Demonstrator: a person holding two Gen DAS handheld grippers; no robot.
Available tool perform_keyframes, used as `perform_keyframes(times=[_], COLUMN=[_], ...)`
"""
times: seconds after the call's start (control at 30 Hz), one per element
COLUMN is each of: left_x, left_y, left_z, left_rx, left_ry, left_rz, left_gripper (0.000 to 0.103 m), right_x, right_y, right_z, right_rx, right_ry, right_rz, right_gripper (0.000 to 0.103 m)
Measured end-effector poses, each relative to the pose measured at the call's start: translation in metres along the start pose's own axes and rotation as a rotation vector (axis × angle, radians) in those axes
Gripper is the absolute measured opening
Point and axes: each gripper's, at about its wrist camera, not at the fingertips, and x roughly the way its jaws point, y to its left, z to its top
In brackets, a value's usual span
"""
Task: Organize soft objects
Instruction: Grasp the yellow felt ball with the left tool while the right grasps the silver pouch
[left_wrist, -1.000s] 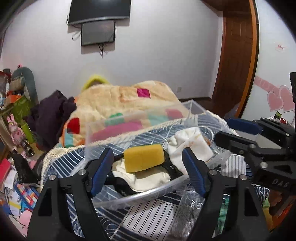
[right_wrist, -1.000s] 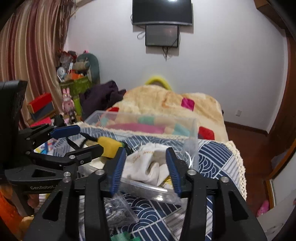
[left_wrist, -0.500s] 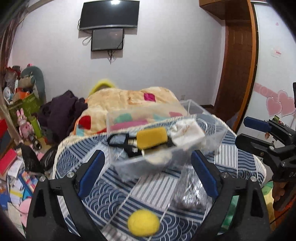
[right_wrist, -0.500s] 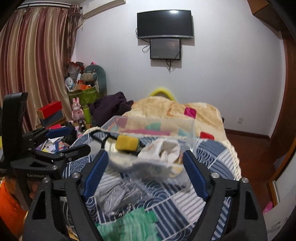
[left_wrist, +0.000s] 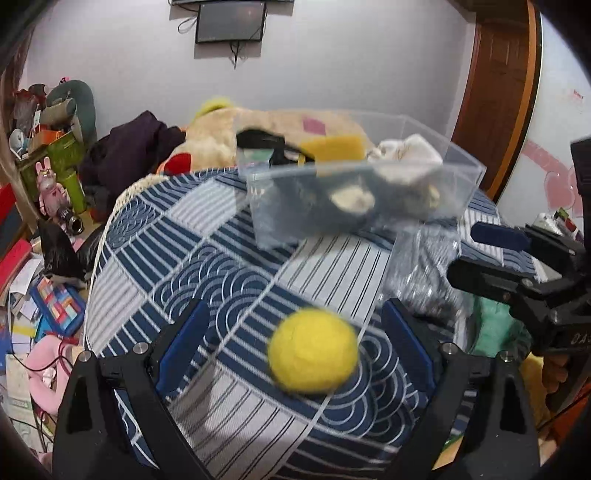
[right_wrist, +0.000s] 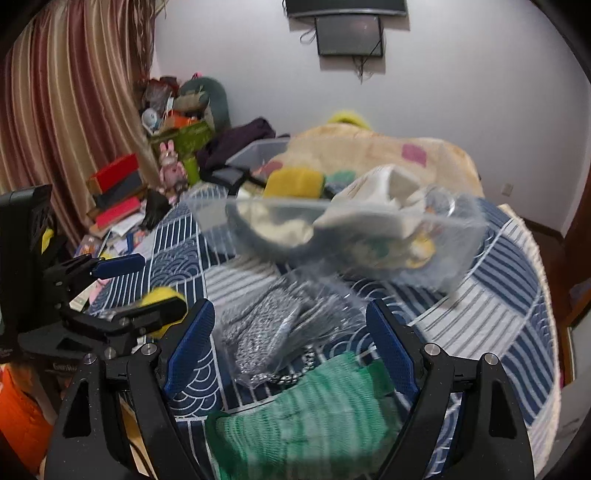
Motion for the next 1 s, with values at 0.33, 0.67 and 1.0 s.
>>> perform_keyframes(times=[0.33, 0.67, 1.0], left_x=[-0.001, -0.01, -0.041], left_y=[-0.006, -0.014, -0.02], left_z=[-0.014, -0.014, 0.025], left_rx=[0.008, 0.029, 0.043], left_ry=[0.0, -0.022, -0.15], left_rz=[-0.009, -0.028, -0.042], left_gripper=[0.07, 0.045, 0.045], right_x=[0.008, -0.018, -0.056], right_y=[0.0, -0.004, -0.011], right_z=[-0.006, -0.001, 0.015], right_rx=[-0.004, -0.002, 0.01], right_ry=[0.039, -0.051, -0.177], right_rz=[0.023, 0.012, -0.013], right_gripper=[0.031, 0.02, 0.02])
